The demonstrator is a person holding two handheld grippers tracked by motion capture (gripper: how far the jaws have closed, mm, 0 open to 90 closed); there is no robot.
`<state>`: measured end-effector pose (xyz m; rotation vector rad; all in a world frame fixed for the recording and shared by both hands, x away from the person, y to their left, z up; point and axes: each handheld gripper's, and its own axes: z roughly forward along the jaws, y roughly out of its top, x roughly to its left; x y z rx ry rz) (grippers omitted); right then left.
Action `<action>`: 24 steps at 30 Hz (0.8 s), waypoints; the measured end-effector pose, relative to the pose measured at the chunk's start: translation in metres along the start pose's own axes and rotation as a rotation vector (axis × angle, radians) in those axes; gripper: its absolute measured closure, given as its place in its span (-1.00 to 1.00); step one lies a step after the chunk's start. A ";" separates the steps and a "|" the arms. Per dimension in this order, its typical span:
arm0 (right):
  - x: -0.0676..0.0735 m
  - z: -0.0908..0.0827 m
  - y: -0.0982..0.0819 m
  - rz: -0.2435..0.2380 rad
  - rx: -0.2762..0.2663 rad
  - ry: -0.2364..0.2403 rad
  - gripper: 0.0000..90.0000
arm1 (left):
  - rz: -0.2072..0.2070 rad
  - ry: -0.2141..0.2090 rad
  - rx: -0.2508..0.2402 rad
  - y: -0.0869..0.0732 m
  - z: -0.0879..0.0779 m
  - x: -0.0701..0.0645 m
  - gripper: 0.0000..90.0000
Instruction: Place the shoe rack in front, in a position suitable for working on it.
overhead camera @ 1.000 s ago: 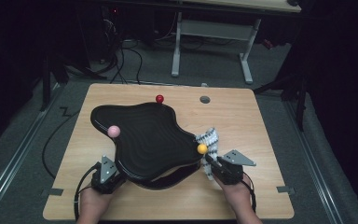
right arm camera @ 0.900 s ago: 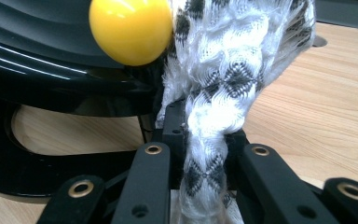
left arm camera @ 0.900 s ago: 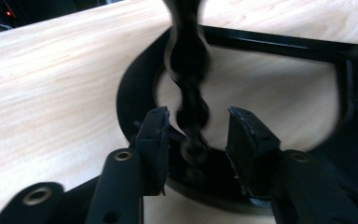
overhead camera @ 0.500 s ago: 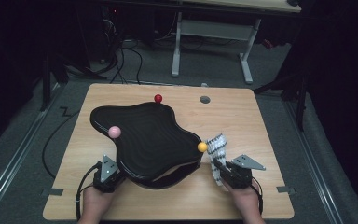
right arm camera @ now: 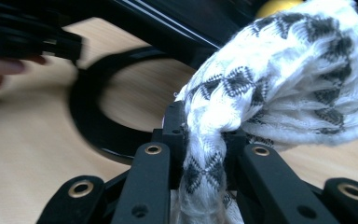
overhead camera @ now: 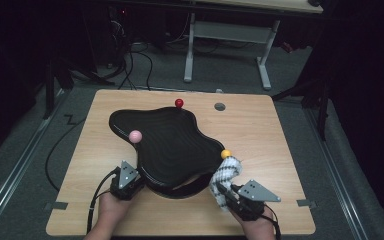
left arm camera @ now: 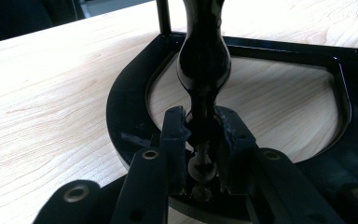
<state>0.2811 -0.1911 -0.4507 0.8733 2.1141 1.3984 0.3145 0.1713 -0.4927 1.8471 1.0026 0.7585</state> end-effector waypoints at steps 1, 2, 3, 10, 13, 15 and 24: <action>0.005 -0.001 0.003 -0.017 -0.014 0.013 0.75 | 0.001 -0.001 0.000 0.000 0.000 0.000 0.65; 0.014 -0.003 0.008 -0.044 -0.039 0.038 0.75 | 0.002 -0.002 0.000 0.000 0.000 0.000 0.65; 0.020 -0.006 0.012 -0.063 -0.061 0.059 0.75 | 0.002 -0.002 0.000 0.000 0.000 0.000 0.65; 0.027 -0.010 0.021 -0.062 -0.104 0.078 0.76 | 0.001 -0.002 0.000 0.000 0.000 0.000 0.65; 0.007 -0.001 0.009 0.020 -0.062 0.044 0.76 | 0.000 -0.002 0.001 0.000 0.000 0.000 0.65; -0.008 0.004 0.000 0.064 -0.037 0.013 0.76 | 0.001 -0.002 0.000 0.000 0.000 0.000 0.65; -0.057 0.024 -0.027 0.231 0.050 -0.094 0.76 | 0.000 -0.002 -0.004 -0.001 -0.001 0.000 0.65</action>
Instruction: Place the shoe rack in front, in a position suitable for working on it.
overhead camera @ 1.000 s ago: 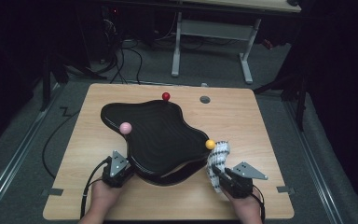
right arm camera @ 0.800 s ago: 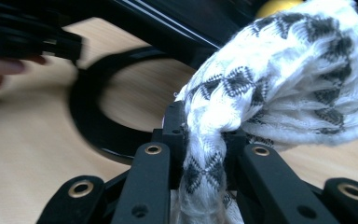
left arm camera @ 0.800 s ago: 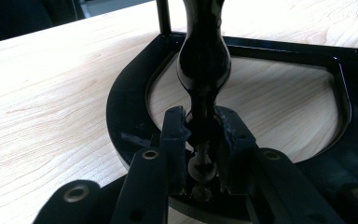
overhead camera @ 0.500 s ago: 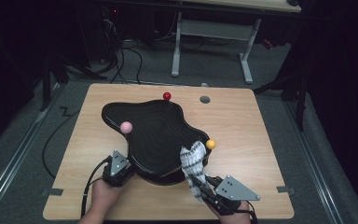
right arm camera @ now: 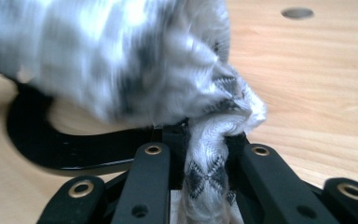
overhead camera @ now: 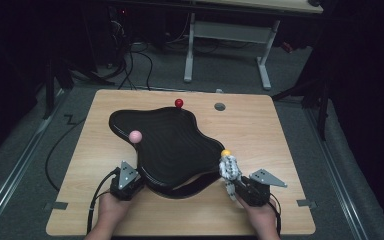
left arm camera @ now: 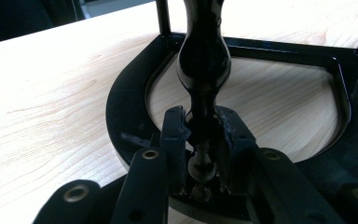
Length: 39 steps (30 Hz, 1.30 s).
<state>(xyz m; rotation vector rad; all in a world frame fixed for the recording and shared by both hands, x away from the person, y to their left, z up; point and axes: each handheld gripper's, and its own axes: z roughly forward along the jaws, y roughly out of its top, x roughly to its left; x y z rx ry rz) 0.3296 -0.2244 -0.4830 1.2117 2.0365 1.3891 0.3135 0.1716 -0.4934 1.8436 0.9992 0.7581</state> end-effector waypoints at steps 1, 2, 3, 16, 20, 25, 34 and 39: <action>-0.002 0.006 -0.001 0.001 0.020 -0.010 0.75 | -0.002 -0.002 0.001 0.000 0.000 0.000 0.65; -0.002 0.006 -0.001 0.001 0.020 -0.010 0.75 | -0.002 -0.002 0.001 0.000 0.000 0.000 0.65; -0.001 0.011 -0.001 0.004 0.034 -0.005 0.75 | -0.002 -0.002 0.000 0.000 0.000 0.000 0.65; 0.024 -0.004 0.006 -0.043 -0.040 0.159 0.75 | 0.000 -0.008 -0.006 -0.001 0.000 -0.001 0.65; 0.051 -0.011 0.014 -0.096 -0.081 0.243 0.75 | -0.001 -0.008 -0.007 -0.001 0.000 -0.001 0.65; 0.087 -0.017 0.024 -0.167 -0.129 0.344 0.75 | -0.003 -0.011 -0.007 -0.001 0.000 0.000 0.65; 0.056 -0.010 0.018 -0.090 -0.109 0.219 0.74 | -0.002 -0.018 -0.009 -0.001 0.000 -0.001 0.65; 0.015 0.000 0.010 0.028 -0.084 0.068 0.74 | -0.001 -0.023 -0.010 -0.001 0.001 -0.002 0.65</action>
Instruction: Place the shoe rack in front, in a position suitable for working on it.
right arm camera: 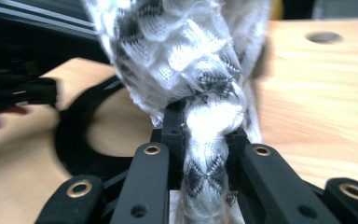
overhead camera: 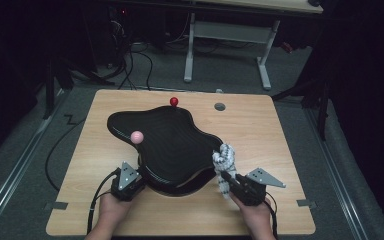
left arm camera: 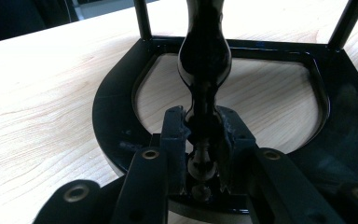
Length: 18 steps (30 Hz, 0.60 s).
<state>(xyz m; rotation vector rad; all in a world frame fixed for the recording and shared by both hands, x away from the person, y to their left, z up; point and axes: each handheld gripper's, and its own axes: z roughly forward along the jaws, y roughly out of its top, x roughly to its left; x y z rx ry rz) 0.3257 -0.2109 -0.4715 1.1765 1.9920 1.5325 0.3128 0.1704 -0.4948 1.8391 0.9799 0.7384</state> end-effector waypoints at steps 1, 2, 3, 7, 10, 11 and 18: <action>0.000 0.000 0.000 0.000 0.000 0.000 0.74 | 0.000 0.000 0.000 0.000 0.000 0.000 0.65; -0.004 0.001 -0.001 0.015 0.001 -0.012 0.74 | 0.000 0.000 0.000 0.000 0.000 0.000 0.65; -0.013 0.004 -0.002 0.032 0.005 -0.051 0.73 | 0.000 -0.001 -0.001 0.000 0.000 0.000 0.65; -0.016 0.007 -0.003 0.050 0.009 -0.050 0.74 | 0.000 -0.002 -0.001 0.000 0.000 0.000 0.65; 0.000 0.007 0.000 0.003 0.004 0.019 0.74 | 0.000 -0.002 -0.001 0.000 0.000 0.000 0.65; 0.005 0.006 0.001 -0.014 0.000 0.037 0.74 | 0.001 -0.002 0.000 0.000 0.000 0.000 0.65; 0.045 -0.004 0.009 -0.103 -0.038 0.171 0.74 | 0.001 -0.003 0.000 0.000 0.000 0.000 0.65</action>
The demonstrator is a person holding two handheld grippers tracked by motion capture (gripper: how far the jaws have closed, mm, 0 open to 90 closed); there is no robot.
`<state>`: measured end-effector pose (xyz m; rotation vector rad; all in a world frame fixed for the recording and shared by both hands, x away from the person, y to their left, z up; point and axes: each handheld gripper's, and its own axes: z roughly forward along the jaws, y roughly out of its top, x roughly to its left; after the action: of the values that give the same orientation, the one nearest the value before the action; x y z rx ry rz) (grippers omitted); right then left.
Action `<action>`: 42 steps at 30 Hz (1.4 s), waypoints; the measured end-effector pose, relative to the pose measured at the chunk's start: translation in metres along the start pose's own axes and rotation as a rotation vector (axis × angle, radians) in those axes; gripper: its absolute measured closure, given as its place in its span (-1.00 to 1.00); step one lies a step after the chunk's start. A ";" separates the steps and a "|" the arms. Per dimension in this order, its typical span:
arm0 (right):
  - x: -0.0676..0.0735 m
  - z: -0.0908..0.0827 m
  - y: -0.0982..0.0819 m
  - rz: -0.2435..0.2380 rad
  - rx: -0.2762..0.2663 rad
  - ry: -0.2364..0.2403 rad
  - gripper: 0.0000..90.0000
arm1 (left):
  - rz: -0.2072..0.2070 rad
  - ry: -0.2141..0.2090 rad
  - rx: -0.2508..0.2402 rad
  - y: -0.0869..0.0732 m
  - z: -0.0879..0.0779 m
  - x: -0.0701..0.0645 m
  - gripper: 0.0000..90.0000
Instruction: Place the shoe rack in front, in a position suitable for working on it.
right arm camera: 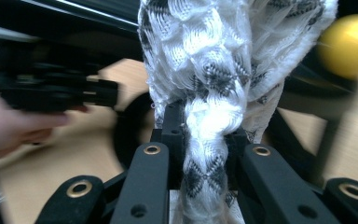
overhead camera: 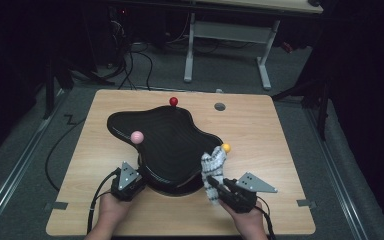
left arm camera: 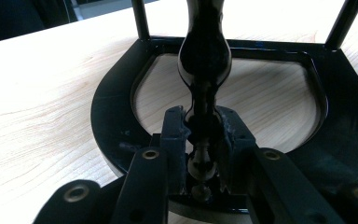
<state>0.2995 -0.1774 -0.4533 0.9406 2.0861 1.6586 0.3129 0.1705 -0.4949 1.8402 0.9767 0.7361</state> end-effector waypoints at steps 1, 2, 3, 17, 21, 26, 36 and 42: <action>0.008 0.000 0.002 -0.015 -0.004 0.025 0.74 | 0.000 0.000 0.000 0.000 0.000 0.000 0.65; 0.016 0.000 0.005 -0.029 -0.012 0.050 0.74 | 0.000 0.000 0.000 0.000 0.000 0.000 0.65; 0.024 -0.001 0.007 -0.045 -0.020 0.073 0.74 | 0.000 0.000 0.000 0.000 0.000 0.000 0.65; -0.013 0.002 -0.003 0.054 0.007 -0.060 0.74 | -0.001 -0.005 -0.001 0.000 0.000 0.000 0.65; -0.047 -0.016 -0.011 0.123 -0.027 -0.182 0.75 | 0.002 0.003 0.002 0.000 0.000 0.002 0.65; -0.077 -0.012 -0.024 0.200 0.040 -0.302 0.75 | -0.002 0.026 0.003 -0.002 -0.003 0.007 0.65; -0.077 0.027 -0.023 0.183 0.110 -0.237 0.75 | -0.021 0.037 -0.001 -0.007 -0.010 0.012 0.65; -0.058 0.020 -0.016 0.088 0.080 -0.125 0.76 | -0.020 0.013 -0.006 -0.005 -0.005 0.010 0.66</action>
<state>0.3491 -0.2031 -0.4829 1.1462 2.0675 1.5252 0.3124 0.1830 -0.4960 1.8205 0.9992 0.7391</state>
